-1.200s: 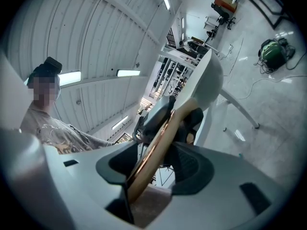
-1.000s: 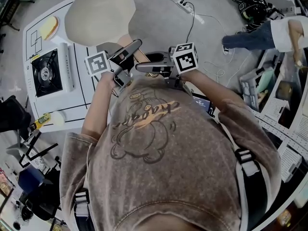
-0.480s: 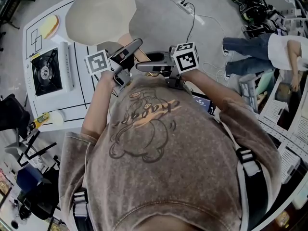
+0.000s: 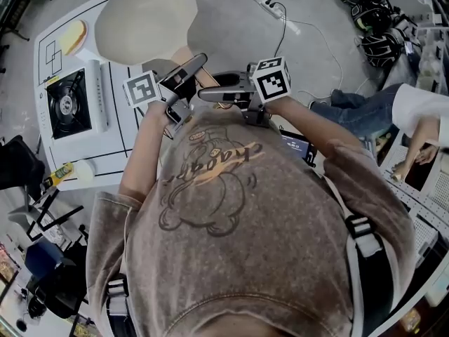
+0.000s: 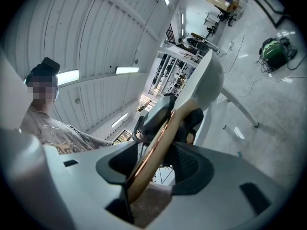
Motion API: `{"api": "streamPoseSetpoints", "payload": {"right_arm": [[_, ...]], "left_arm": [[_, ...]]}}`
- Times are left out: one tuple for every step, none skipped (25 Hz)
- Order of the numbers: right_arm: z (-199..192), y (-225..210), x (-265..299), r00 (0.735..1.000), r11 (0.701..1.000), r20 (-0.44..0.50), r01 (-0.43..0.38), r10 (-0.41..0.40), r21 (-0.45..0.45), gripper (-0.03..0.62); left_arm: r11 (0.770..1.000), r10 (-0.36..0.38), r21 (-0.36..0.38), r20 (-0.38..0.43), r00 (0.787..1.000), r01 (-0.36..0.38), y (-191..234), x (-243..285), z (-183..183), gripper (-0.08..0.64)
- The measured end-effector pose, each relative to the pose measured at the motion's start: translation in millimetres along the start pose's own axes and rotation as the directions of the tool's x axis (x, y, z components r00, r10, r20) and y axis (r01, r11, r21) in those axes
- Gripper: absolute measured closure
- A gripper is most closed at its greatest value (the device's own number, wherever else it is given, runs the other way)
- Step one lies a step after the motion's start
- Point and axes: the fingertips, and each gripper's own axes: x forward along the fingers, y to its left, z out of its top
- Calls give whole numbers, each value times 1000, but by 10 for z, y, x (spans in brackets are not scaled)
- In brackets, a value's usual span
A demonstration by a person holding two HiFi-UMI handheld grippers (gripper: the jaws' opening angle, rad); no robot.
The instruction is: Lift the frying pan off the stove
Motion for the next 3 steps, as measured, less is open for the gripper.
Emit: {"api": "streamPoseSetpoints", "payload": {"right_arm": [[3,-5,10,1000,1000,-5,-1,1,-1,379],[5,-10,19,1000,1000,-9,-2,2,-3,379],[7,-15,28,1000,1000,-14,-3,3,-4,379]], "left_arm": [[1000,2,-1,4,1000,-2,4,-9,10,354],[1000,4,-1,8,1000,-4,8,-17,20,354],[1000,6,-1,11,1000,-6,13,-25,30,354]]}}
